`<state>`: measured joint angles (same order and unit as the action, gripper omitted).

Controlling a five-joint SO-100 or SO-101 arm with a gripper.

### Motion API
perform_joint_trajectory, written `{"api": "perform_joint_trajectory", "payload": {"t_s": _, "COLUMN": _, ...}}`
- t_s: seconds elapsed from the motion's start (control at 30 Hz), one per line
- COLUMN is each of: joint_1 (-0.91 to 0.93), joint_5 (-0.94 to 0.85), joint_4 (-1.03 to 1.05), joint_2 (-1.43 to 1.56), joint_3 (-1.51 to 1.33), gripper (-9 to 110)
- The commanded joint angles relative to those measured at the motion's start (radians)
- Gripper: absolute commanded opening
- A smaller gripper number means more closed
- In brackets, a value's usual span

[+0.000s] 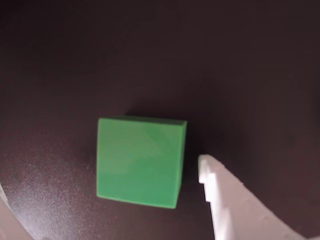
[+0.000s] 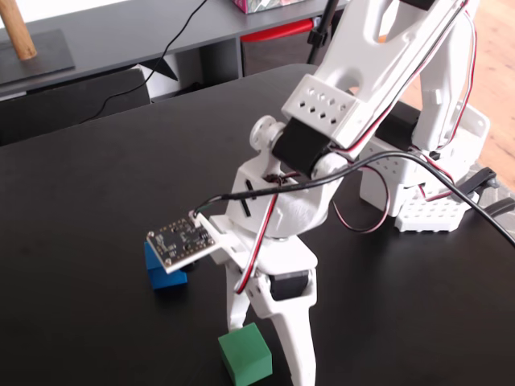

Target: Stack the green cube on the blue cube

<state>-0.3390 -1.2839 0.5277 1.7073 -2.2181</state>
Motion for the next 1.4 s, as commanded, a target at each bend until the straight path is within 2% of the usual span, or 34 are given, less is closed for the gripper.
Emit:
{"api": "perform_joint_trajectory", "payload": {"t_s": 0.0, "joint_1": 0.006, "joint_5": 0.015, "joint_4": -0.043, "joint_2": 0.000, "joint_3": 0.018, "gripper": 51}}
{"api": "perform_joint_trajectory", "payload": {"t_s": 0.13, "joint_1": 0.006, "joint_5": 0.025, "joint_4": -0.055, "joint_2": -0.021, "joint_3": 0.035, "gripper": 51}}
{"api": "perform_joint_trajectory", "payload": {"t_s": 0.2, "joint_1": 0.006, "joint_5": 0.026, "joint_4": -0.058, "joint_2": -0.031, "joint_3": 0.043, "gripper": 47}}
{"api": "perform_joint_trajectory", "payload": {"t_s": 0.3, "joint_1": 0.003, "joint_5": 0.043, "joint_4": -0.058, "joint_2": -0.037, "joint_3": 0.046, "gripper": 32}}
{"api": "perform_joint_trajectory", "payload": {"t_s": 0.37, "joint_1": 0.000, "joint_5": 0.089, "joint_4": -0.071, "joint_2": -0.035, "joint_3": 0.049, "gripper": 14}}
{"api": "perform_joint_trajectory", "payload": {"t_s": 0.53, "joint_1": -0.018, "joint_5": 0.137, "joint_4": -0.071, "joint_2": -0.017, "joint_3": 0.051, "gripper": 14}}
{"api": "perform_joint_trajectory", "payload": {"t_s": 0.87, "joint_1": -0.051, "joint_5": 0.192, "joint_4": 0.012, "joint_2": 0.089, "joint_3": 0.037, "gripper": 6}}
{"api": "perform_joint_trajectory", "payload": {"t_s": 1.13, "joint_1": -0.035, "joint_5": 0.160, "joint_4": 0.198, "joint_2": 0.235, "joint_3": 0.089, "gripper": 6}}
{"api": "perform_joint_trajectory", "payload": {"t_s": 1.37, "joint_1": 0.044, "joint_5": 0.121, "joint_4": 0.446, "joint_2": 0.284, "joint_3": 0.279, "gripper": 6}}
